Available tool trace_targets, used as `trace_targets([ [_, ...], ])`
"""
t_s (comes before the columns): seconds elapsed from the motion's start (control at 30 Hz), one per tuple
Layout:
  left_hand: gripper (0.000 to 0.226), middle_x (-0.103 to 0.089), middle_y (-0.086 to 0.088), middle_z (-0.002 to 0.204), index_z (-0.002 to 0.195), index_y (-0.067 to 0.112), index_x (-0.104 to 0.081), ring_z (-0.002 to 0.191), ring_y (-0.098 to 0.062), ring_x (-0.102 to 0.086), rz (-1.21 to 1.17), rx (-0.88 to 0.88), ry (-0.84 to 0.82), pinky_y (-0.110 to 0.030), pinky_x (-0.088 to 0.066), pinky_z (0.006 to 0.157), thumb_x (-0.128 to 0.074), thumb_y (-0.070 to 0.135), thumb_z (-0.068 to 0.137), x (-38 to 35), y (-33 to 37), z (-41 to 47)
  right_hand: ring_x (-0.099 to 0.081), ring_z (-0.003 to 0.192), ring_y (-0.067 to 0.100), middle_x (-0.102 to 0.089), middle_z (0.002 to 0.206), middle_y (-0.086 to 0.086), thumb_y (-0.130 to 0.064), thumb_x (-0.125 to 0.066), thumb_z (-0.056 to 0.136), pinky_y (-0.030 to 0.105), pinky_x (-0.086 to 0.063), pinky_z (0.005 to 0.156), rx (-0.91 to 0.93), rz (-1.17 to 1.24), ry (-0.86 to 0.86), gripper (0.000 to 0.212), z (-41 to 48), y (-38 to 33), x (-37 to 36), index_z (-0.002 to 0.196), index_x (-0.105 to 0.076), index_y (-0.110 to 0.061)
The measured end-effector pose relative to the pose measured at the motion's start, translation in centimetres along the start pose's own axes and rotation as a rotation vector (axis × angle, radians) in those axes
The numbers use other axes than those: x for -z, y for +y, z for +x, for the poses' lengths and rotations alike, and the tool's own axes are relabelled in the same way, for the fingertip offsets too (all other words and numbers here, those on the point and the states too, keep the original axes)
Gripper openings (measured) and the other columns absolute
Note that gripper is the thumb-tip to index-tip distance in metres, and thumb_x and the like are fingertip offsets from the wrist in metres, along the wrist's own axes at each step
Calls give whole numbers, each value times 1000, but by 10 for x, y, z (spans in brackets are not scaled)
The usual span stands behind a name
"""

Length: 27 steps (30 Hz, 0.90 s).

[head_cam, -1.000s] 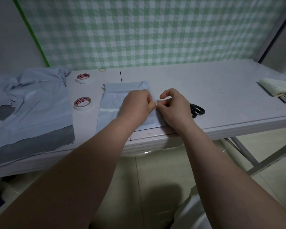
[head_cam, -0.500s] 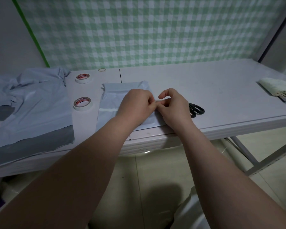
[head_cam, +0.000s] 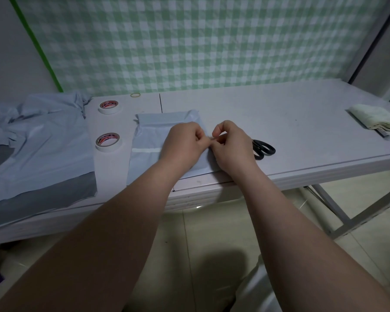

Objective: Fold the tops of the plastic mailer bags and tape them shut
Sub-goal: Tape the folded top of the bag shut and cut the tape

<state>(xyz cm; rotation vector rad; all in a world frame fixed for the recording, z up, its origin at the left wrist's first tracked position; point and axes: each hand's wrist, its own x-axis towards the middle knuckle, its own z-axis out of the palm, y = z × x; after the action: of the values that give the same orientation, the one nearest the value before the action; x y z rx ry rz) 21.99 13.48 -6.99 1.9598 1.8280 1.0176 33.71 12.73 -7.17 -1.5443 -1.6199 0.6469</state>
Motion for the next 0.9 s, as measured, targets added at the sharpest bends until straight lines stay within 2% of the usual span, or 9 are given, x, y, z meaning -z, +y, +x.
trace_targets([
  [0.27,17,-56,1,60,64,13,-61,62,-14,-49,-172,98,6,-26,-38,61,-60,9,81,3,-2,-1,-52,72,13,-57,74,-9,-9,-52,85,24,-36,59,-19,-29,-16,14,3,-3,1,86,-57,-22],
  [0.33,18,-59,-2,61,63,12,-62,61,-15,-50,-231,106,-4,-28,-41,63,-60,7,80,5,-4,0,-54,74,11,-60,77,-8,-14,-55,85,16,-37,57,-26,-17,-33,12,5,-3,4,91,-64,-20],
  [0.47,13,-65,-6,67,71,11,-69,63,-14,-54,-267,100,-35,-27,-44,66,-62,8,82,8,-6,0,-56,75,9,-66,78,-5,-27,-64,84,18,-40,62,28,-34,-50,16,5,-2,6,84,-72,-14],
  [0.57,11,-63,1,67,78,10,-72,61,-7,-52,-212,59,-45,-22,-40,64,-63,12,85,8,-5,-1,-57,77,15,-65,74,-1,-26,-61,86,25,-43,70,24,-131,-19,18,8,-1,5,81,-72,-12],
  [0.67,11,-69,2,83,90,12,-75,76,-7,-57,-125,8,-49,-17,-38,70,-65,15,86,6,-6,-3,-60,83,22,-70,82,4,-22,-56,85,26,-42,71,3,-270,-5,20,13,0,2,82,-72,-10],
  [0.77,16,-72,0,97,97,13,-75,89,-10,-60,-28,-53,-60,-11,-36,76,-62,11,88,5,-6,-7,-61,87,29,-71,86,10,-16,-51,85,30,-48,75,-19,-349,2,23,18,0,2,83,-72,-7],
  [0.83,18,-71,-4,102,97,10,-75,97,-17,-61,69,-111,-69,-15,-37,81,-59,10,90,3,-5,-8,-61,89,29,-71,88,11,-13,-50,85,28,-45,76,-37,-358,0,24,21,0,5,86,-72,-5],
  [0.9,21,-69,-11,99,93,6,-76,97,-26,-60,163,-169,-87,-28,-41,85,-55,11,91,1,-4,-9,-60,92,26,-71,92,8,-11,-51,85,22,-37,70,-50,-320,3,23,22,1,9,87,-73,-6],
])
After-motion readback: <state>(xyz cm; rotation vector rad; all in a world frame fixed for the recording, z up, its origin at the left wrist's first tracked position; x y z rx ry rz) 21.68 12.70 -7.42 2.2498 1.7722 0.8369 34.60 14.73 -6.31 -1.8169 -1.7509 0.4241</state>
